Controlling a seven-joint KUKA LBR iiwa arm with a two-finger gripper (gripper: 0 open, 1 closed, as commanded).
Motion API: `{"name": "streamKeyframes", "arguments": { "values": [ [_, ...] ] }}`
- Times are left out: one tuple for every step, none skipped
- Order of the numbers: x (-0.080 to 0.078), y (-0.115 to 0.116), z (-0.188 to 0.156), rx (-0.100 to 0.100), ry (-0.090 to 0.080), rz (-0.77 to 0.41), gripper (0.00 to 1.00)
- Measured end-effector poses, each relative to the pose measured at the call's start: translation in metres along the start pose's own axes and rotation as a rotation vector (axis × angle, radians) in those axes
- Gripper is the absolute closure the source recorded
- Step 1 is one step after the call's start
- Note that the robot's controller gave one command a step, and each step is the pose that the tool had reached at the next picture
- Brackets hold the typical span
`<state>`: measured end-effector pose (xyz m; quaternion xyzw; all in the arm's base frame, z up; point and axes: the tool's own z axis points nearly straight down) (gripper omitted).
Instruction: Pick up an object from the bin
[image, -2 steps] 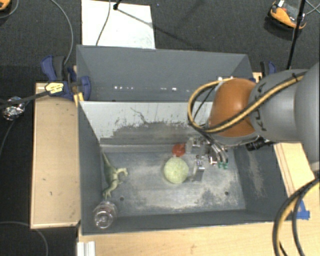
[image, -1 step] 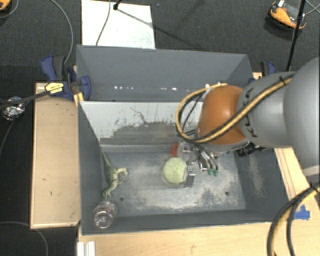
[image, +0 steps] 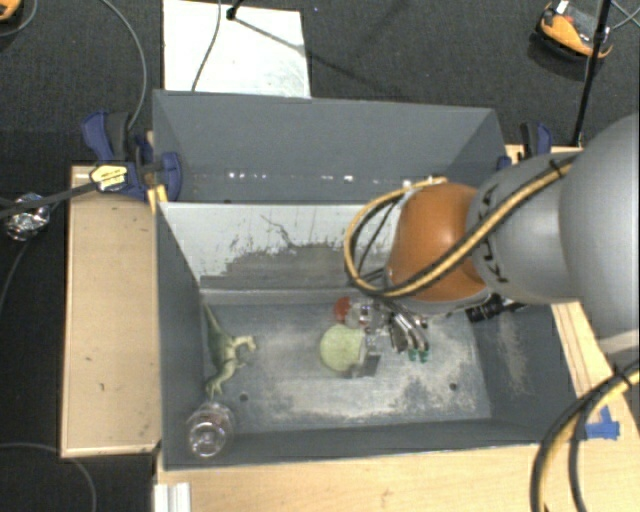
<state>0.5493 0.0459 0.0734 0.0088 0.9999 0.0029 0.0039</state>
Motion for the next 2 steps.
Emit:
{"name": "streamKeyframes", "arguments": {
  "values": [
    [0.0,0.0,0.0,0.0,0.0,-0.001,1.0],
    [0.006,0.002,-0.201,-0.001,-0.007,-0.005,1.0]
  ]
}}
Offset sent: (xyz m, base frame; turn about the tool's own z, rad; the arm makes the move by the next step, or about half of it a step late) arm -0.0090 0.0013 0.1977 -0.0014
